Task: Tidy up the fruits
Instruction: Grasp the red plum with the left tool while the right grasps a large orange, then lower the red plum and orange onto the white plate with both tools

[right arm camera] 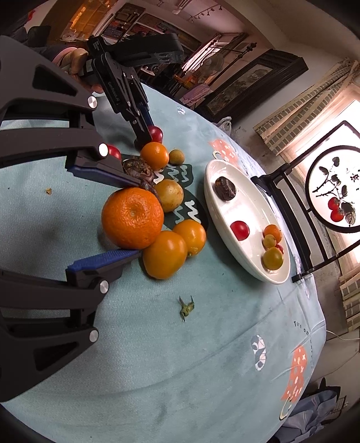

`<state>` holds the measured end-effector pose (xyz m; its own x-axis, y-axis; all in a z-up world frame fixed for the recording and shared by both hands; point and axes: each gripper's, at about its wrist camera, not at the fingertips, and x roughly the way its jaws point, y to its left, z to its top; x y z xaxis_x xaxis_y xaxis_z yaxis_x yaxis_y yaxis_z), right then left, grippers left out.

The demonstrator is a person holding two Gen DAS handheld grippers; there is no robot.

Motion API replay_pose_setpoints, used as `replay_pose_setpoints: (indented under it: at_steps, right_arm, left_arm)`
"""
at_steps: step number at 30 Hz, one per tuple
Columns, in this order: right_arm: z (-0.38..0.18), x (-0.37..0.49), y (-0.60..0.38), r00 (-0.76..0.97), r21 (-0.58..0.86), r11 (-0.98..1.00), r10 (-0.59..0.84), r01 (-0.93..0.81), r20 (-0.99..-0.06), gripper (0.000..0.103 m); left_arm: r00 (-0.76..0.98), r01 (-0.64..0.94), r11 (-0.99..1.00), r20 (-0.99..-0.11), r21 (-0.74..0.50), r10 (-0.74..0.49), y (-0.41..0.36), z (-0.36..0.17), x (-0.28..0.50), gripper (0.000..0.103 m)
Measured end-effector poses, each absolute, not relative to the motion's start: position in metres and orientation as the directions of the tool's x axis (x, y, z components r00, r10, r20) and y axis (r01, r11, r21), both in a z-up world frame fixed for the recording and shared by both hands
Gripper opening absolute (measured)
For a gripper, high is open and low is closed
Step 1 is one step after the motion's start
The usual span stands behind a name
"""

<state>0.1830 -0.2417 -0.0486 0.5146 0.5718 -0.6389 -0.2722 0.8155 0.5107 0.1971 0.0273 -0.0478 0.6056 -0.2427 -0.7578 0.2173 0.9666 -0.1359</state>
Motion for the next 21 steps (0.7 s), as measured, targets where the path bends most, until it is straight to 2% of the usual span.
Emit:
replay_pose_setpoints:
  at_steps: [8, 14, 21]
  right_arm:
    - [-0.038, 0.177, -0.242, 0.545, 0.525, 0.79, 0.604, -0.316, -0.581, 0.045]
    - [-0.02, 0.19, -0.232, 0.563, 0.53, 0.772, 0.626, -0.351, -0.539, 0.045]
    - [0.002, 0.253, -0.208, 0.667, 0.416, 0.859, 0.5, -0.3, -0.552, 0.045]
  left_arm:
    - [0.645, 0.227, 0.96, -0.714, -0.163, -0.274, 0.031, -0.035, 0.187, 0.04]
    - [0.679, 0.211, 0.944, -0.656, -0.254, -0.328, 0.034, -0.014, 0.198, 0.04]
    - [0.729, 0.154, 0.961, -0.631, -0.228, -0.267, 0.014, 0.006, 0.253, 0.04]
